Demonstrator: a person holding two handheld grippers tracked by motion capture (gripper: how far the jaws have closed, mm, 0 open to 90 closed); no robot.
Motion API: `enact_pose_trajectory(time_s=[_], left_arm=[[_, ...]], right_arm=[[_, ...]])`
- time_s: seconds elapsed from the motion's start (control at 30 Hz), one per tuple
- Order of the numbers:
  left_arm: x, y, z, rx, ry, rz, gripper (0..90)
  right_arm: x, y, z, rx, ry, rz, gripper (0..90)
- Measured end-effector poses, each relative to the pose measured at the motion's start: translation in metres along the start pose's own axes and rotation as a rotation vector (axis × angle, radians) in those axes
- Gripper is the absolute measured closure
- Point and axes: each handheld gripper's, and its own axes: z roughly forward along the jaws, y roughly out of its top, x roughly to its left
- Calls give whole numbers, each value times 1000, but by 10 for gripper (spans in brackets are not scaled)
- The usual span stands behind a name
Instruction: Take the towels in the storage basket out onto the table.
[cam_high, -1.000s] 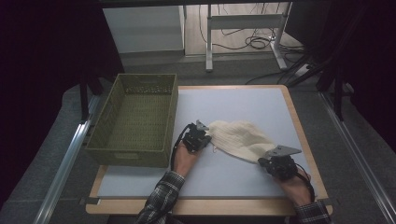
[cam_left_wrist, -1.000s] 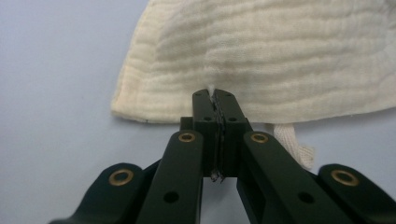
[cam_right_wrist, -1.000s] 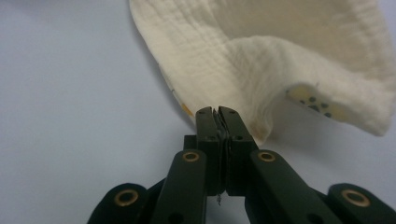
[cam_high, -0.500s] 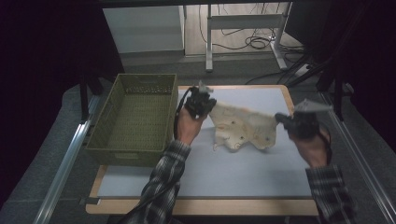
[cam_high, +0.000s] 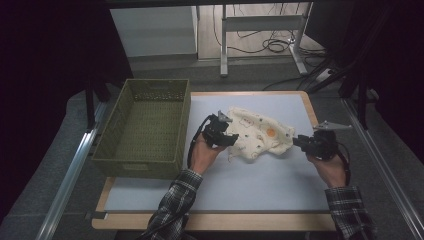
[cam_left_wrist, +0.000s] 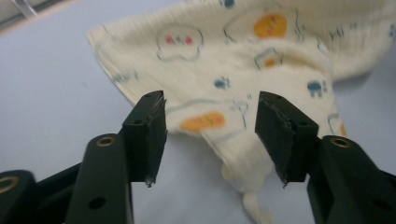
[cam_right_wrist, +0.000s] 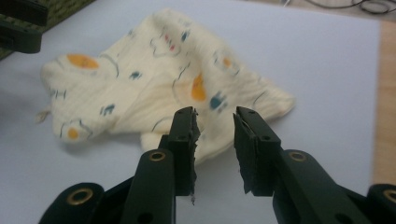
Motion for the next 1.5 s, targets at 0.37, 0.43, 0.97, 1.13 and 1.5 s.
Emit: enact_pose_trajectory(time_s=[0.37, 0.43, 0.97, 1.13, 1.5], left_arm=[[-5, -35, 22, 33, -62, -45, 363], [-6, -38, 28, 34, -74, -44, 433], [1, -29, -37, -72, -68, -71, 827], [-3, -36, -34, -12, -57, -92, 573], [-16, -62, -32, 34, -55, -70, 374]], right_arm=[[37, -14, 41, 52, 78, -98, 602], [41, -16, 53, 80, 54, -131, 603], [25, 16, -14, 12, -20, -203, 827], [6, 22, -19, 26, -39, -145, 616], [10, -31, -39, 66, 4, -100, 608]])
